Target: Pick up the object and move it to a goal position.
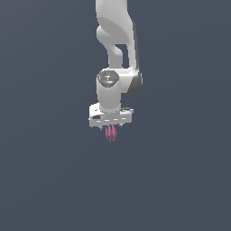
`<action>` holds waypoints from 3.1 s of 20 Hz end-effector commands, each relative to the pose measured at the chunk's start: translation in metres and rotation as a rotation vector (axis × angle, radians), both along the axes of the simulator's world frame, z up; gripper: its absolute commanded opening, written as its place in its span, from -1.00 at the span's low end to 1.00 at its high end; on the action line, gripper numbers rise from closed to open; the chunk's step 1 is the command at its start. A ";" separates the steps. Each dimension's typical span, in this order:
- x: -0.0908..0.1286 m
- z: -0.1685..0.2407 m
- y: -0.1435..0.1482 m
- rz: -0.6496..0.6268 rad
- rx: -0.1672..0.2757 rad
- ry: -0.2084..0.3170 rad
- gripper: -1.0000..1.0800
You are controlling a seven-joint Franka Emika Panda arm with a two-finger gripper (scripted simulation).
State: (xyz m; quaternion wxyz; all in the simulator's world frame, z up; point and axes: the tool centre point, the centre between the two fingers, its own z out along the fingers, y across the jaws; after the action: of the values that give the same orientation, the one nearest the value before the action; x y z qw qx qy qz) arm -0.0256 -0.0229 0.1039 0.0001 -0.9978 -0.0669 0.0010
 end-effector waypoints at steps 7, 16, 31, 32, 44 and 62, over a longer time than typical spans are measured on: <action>-0.001 -0.022 0.000 0.001 0.000 -0.001 0.92; 0.000 -0.051 0.000 0.003 0.000 -0.002 0.92; -0.001 -0.049 0.001 0.004 0.000 -0.003 -1.00; -0.002 -0.047 0.002 0.004 0.000 -0.003 -1.00; -0.030 -0.004 0.030 0.004 -0.001 -0.003 -1.00; -0.101 0.115 0.107 0.004 -0.002 -0.002 -1.00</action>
State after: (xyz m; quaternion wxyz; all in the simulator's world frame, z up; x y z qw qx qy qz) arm -0.1221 0.0788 0.2110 -0.0011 -0.9976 -0.0691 -0.0004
